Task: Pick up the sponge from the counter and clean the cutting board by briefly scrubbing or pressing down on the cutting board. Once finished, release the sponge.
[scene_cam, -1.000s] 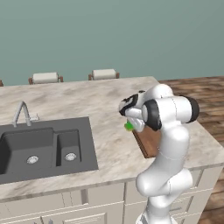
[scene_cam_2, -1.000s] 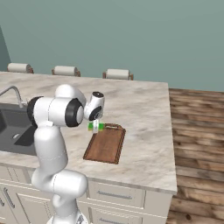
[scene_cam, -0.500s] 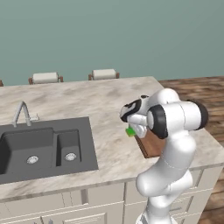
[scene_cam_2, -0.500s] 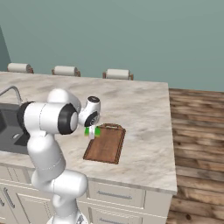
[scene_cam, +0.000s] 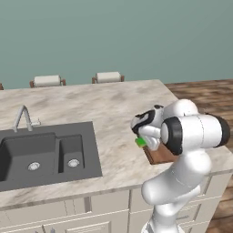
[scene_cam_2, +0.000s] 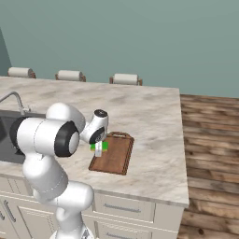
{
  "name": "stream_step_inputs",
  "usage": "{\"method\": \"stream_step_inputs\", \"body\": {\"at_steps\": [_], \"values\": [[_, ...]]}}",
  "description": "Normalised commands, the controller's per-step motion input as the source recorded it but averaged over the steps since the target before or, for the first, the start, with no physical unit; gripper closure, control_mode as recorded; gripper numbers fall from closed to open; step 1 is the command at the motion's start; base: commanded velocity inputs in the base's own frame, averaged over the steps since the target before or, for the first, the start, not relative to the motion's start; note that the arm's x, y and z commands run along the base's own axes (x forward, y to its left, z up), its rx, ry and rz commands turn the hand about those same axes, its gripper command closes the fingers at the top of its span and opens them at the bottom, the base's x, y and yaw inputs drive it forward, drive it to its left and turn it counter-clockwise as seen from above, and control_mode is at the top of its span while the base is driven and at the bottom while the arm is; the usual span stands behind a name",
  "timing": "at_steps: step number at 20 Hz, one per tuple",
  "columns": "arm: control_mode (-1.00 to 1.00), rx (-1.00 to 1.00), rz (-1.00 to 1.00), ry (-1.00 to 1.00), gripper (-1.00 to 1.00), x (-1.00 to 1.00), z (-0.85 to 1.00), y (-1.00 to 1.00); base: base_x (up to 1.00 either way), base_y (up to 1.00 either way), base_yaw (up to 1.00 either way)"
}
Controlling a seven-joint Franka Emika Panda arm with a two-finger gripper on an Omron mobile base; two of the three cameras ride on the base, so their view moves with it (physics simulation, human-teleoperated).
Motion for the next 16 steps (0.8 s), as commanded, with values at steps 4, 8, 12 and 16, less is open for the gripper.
{"method": "stream_step_inputs", "body": {"at_steps": [4, 8, 12, 16], "values": [[-1.00, 0.07, 0.00, 0.06, 1.00, -0.72, -0.18, -0.05, 0.00, 0.00, 0.00], [-1.00, 0.05, 0.00, 0.14, 1.00, -0.73, -0.11, 0.00, 0.00, 0.00, 0.00], [-1.00, 0.00, 0.00, 0.24, 1.00, -0.65, -0.05, 0.00, 0.00, 0.00, 0.00], [-1.00, 0.00, 0.00, 0.30, 1.00, -0.58, -0.05, 0.00, 0.00, 0.00, 0.00]]}}
